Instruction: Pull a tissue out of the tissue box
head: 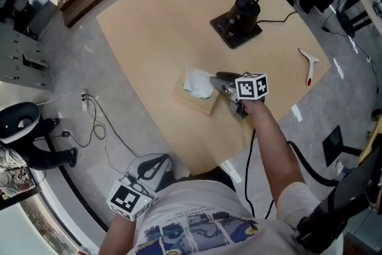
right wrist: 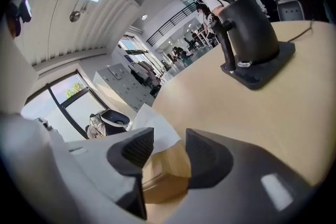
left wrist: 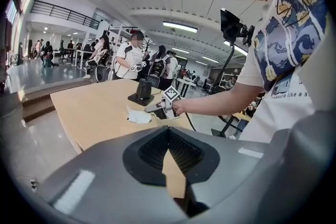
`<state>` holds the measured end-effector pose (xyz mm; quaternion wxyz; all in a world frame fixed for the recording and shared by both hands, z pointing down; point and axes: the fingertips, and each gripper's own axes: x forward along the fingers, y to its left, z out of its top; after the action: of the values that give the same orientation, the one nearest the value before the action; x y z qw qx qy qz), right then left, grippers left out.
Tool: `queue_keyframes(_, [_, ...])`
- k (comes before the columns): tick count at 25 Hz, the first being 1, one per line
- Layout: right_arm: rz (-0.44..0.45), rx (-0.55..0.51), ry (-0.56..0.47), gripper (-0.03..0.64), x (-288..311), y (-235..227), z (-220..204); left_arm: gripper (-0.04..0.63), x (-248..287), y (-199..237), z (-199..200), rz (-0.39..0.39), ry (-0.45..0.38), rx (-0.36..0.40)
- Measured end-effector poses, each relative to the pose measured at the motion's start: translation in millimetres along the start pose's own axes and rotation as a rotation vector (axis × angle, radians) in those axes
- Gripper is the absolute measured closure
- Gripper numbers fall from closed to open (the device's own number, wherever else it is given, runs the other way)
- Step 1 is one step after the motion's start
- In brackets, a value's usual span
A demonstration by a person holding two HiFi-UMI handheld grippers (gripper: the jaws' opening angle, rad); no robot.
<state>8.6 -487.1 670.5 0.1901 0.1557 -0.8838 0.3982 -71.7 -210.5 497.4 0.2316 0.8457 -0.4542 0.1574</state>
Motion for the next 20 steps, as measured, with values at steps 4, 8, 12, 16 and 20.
queue_keyframes(4, [0.043, 0.078, 0.017, 0.437, 6.0, -7.4, -5.7, 0.594, 2.2, 1.6, -3.2, 0.005, 0.011, -0.013])
queue_keyframes(8, [0.121, 0.207, 0.03, 0.437, 10.8, -6.4, -8.5, 0.594, 3.4, 3.9, -6.9, 0.006, 0.015, -0.022])
queue_keyframes(12, [0.166, 0.231, 0.043, 0.439, 14.0, -2.6, -10.2, 0.594, 2.9, 8.1, -6.8, 0.015, 0.016, -0.036])
queue_keyframes(16, [0.146, 0.171, 0.035, 0.481, 11.6, -0.9, -5.9, 0.594, 3.1, 9.2, -11.1, 0.012, 0.02, -0.045])
queue_keyframes(20, [0.111, 0.067, 0.046, 0.565, 8.4, 3.2, -2.0, 0.594, 4.3, 8.6, -10.8, 0.012, 0.016, -0.04])
